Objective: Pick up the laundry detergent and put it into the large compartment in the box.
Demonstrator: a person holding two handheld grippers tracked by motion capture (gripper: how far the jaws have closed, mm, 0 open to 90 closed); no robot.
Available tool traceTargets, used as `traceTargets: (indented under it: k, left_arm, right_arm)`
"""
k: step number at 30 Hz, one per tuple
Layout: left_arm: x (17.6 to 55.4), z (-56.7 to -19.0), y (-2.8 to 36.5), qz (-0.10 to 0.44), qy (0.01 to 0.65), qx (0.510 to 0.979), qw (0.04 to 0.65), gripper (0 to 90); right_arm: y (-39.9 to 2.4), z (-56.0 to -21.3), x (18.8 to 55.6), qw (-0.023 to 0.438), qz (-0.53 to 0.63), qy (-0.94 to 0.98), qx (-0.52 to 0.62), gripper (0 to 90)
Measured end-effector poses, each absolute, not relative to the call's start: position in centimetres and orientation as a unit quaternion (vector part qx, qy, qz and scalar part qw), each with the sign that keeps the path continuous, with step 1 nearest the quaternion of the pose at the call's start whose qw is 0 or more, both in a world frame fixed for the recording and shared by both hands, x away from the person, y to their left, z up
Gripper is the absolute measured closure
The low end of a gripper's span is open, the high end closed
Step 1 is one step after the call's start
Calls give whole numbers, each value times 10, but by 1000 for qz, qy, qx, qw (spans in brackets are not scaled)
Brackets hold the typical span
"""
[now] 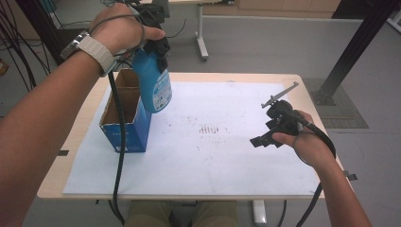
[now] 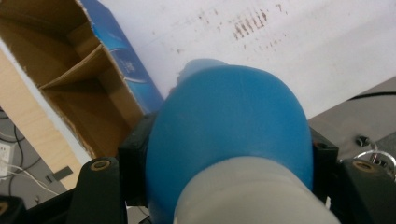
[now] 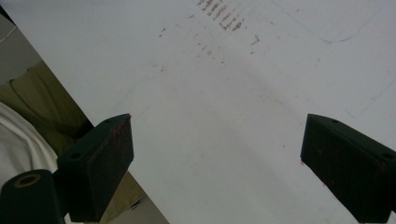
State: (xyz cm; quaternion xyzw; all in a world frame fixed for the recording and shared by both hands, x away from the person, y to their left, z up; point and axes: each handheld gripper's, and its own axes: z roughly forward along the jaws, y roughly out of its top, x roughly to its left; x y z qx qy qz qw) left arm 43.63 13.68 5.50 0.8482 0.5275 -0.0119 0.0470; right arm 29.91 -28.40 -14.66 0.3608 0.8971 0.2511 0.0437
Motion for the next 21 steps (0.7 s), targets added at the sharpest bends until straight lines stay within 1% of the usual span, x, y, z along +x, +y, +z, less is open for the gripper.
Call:
traceTargets:
  k: [5, 6, 11, 21]
  left_arm:
    - [435, 65, 147, -11, 549, 835, 46, 373]
    - [435, 68, 154, -12, 565, 823, 49, 373]
    - [434, 73, 164, -13, 584, 811, 48, 373]
    - [437, 72, 187, -8, 616, 786, 48, 372]
  right_arm:
    - [-282, -145, 300, 44, 254, 898, 356, 92]
    - [-282, -145, 300, 44, 254, 899, 355, 93]
    - [-278, -146, 302, 42, 256, 900, 351, 92]
    - [-271, -147, 311, 38, 256, 903, 343, 92]
